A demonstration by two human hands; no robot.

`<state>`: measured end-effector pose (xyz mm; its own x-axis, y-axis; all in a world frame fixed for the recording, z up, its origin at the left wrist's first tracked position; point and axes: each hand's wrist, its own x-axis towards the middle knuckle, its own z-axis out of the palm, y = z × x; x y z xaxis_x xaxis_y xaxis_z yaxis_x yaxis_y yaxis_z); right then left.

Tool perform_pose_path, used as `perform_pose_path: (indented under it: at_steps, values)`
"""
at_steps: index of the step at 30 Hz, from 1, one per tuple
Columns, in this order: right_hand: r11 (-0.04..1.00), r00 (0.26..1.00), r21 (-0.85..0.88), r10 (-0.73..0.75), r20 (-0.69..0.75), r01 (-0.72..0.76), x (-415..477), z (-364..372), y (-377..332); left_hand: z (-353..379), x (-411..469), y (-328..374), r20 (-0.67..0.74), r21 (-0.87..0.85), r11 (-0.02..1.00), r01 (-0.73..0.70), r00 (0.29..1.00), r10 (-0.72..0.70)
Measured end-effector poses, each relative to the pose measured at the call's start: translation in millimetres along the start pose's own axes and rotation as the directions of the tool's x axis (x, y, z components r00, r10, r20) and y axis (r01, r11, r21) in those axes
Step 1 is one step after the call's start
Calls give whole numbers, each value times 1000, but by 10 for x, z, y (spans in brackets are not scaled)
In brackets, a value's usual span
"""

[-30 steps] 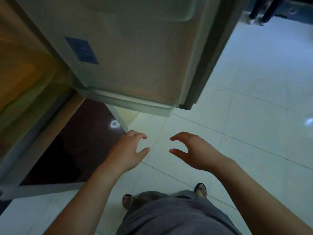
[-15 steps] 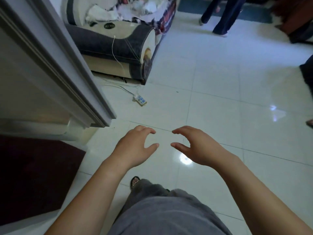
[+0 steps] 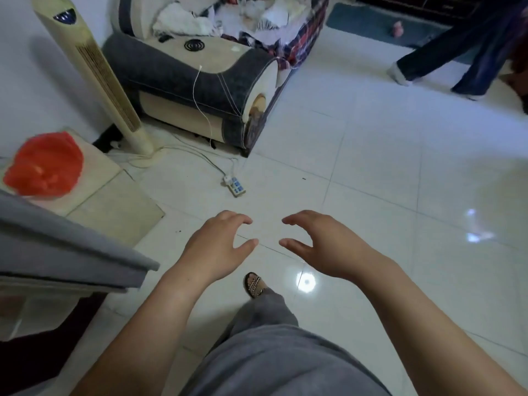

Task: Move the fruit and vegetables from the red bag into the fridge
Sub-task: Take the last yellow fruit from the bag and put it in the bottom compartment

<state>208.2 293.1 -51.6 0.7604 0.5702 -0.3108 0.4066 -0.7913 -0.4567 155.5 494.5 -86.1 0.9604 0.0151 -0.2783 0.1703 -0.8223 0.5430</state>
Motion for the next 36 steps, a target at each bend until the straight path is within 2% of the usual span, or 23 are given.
perform_pose_path:
  at_steps: [7,12,15,19,25,30,33,36]
  values:
    - [982,985,-79,-166,50,169,1320,-763,190,-627,1018,28,-105,-29,989,142,984,-144]
    - [925,920,-47,-367,135,376,2272,-959,-39,-1010,1260,-223,-231,-81,948,308,919,-319]
    - [857,838,-28,-495,230,514,2870,-1028,-284,-1208,1355,-421,-300,-148,889,432,837,-457]
    - [743,699,27,-640,320,668,3600,-1171,-584,-1406,1518,-594,-380,-274,790,548,693,-613]
    - [526,477,-2,-769,426,850,4693,-1235,-1103,-1544,1875,-822,-406,-522,628,577,480,-778]
    - [430,355,26,-776,522,903,5192,-1155,-1632,-1698,1969,-1136,-372,-627,483,611,309,-875]
    - [390,311,29,-774,552,920,5498,-1022,-1993,-1914,2020,-1512,-369,-659,443,608,252,-894]
    - [387,309,23,-768,561,922,5840,-822,-2344,-2146,2097,-2039,-369,-645,447,620,260,-892]
